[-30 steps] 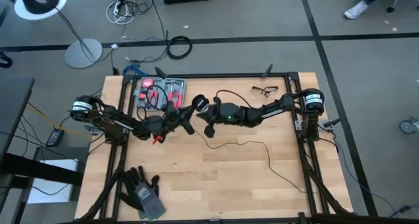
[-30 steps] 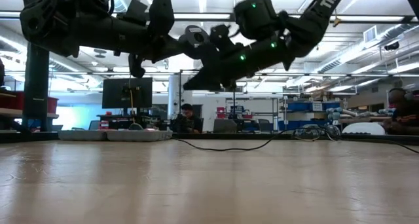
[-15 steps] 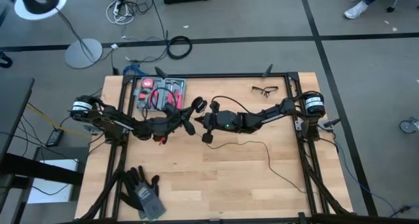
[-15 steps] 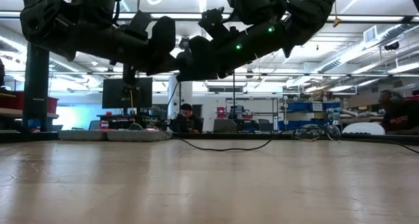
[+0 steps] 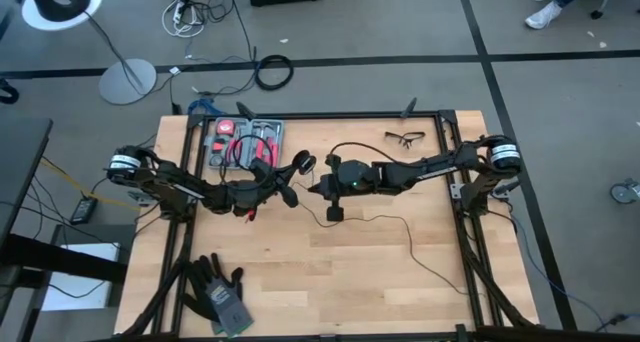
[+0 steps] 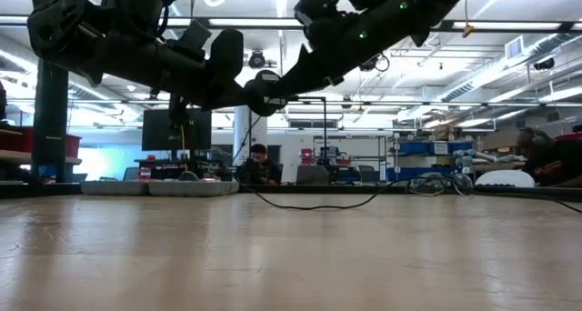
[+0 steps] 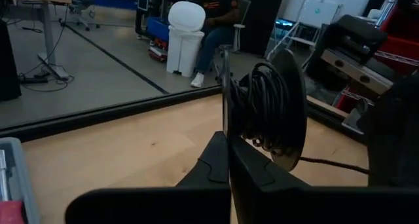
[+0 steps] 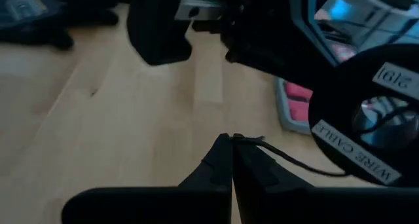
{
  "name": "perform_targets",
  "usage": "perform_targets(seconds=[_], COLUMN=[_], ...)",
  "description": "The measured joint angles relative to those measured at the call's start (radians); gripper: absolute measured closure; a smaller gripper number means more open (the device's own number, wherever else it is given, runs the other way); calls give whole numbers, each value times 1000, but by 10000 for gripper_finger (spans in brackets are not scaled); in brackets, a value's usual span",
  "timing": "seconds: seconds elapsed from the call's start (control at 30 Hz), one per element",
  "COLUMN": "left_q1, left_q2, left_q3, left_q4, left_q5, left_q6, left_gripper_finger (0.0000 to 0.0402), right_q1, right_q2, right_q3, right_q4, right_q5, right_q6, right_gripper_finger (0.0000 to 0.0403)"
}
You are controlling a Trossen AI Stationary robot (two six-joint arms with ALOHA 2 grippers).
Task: Coil cords
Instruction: Coil the black wire on the black spool
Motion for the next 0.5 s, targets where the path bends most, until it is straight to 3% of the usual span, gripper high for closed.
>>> perform_targets(seconds=[0.17, 0.5], left_q1=[0, 2], left_q2=[0, 0], left_q3=[0, 0], left_q4=[10, 16], left_q5=[1, 1], left_q6=[-15, -83], left_gripper_finger=[402, 402], right_q1=[-10, -16], right_q2=[-13, -13], right_q3=[0, 0], right_q4=[-5, -42], right_q5=[-95, -134], right_q6=[-23, -111], right_gripper_finger=[403, 403])
